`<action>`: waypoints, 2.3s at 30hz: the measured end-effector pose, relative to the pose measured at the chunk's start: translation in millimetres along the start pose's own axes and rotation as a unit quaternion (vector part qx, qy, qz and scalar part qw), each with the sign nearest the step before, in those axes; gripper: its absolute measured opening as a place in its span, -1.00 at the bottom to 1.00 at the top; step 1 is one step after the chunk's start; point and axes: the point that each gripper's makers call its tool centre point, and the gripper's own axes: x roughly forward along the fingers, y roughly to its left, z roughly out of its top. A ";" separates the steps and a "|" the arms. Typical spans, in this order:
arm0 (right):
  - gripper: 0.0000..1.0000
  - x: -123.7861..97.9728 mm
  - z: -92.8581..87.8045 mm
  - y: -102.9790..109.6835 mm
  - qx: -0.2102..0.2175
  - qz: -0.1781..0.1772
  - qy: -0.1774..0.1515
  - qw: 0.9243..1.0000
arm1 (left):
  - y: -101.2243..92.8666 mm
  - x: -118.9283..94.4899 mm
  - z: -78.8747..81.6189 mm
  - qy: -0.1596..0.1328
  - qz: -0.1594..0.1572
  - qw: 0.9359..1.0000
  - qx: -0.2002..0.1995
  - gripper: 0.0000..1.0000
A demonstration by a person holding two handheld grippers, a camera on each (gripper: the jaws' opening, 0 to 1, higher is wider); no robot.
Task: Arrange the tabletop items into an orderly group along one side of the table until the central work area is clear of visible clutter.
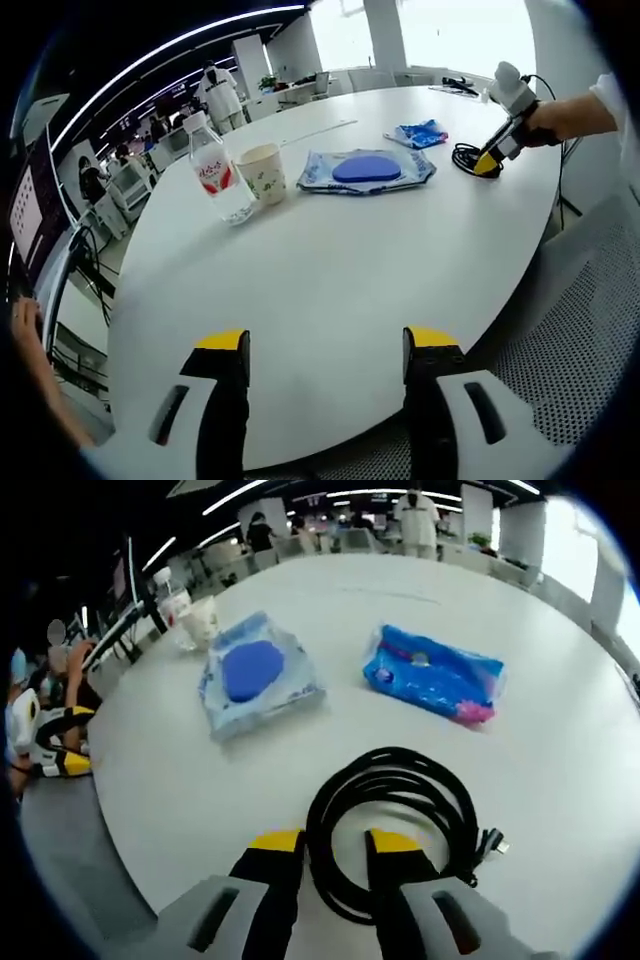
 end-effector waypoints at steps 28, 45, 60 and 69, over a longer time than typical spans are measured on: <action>0.04 -63.9 22.0 41.3 0.180 0.041 -0.157 0.970 | 24.2 27.1 41.1 -0.046 -0.066 0.993 -0.082 0.57; -0.02 -56.5 6.8 70.7 0.193 0.047 -0.136 0.971 | 30.0 81.7 98.6 -0.064 -0.110 0.987 -0.094 0.41; -0.03 -40.3 10.1 79.0 0.196 0.056 -0.119 0.972 | 28.6 117.2 116.6 -0.058 -0.116 0.983 -0.127 0.34; -0.04 -26.1 23.7 86.8 0.187 0.072 -0.114 0.973 | 37.3 131.2 116.9 -0.051 -0.099 0.983 -0.145 0.31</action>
